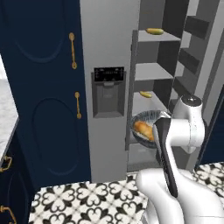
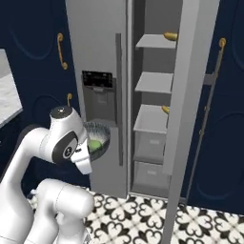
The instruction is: Pick the chicken drumstick and corn from their plates and place them in the bowl. Then put the bowl in the fridge.
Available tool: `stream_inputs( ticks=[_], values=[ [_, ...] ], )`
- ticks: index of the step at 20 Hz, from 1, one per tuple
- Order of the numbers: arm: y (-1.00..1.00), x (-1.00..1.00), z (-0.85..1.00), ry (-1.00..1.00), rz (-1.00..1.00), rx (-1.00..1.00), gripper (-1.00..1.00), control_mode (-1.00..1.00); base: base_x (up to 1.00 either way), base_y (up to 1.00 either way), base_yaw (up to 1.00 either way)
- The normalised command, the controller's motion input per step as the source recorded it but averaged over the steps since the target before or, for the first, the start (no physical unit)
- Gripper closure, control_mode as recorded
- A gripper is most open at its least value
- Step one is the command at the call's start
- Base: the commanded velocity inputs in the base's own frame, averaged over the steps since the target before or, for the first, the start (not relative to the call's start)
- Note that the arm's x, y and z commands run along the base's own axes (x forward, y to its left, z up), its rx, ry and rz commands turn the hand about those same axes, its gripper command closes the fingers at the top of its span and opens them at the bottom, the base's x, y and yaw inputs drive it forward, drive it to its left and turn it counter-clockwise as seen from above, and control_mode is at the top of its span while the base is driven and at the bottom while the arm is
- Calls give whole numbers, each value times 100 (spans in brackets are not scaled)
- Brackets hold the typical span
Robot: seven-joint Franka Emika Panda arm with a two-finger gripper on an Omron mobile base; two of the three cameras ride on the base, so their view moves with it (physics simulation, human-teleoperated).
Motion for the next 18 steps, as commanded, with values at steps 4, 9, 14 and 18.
stream_inputs(
  ticks=[4, 9, 14, 18],
  values=[
    [0, 0, 0, 0, 0, 0, 100, 100, 17, 14, -20],
    [0, 0, 0, 0, 0, 0, 100, 100, 76, 19, -34],
    [0, 0, 0, 0, 0, 0, 100, 100, 54, 14, -26],
    [0, 0, 0, 0, 0, 0, 100, 100, 52, 7, -5]
  ],
)
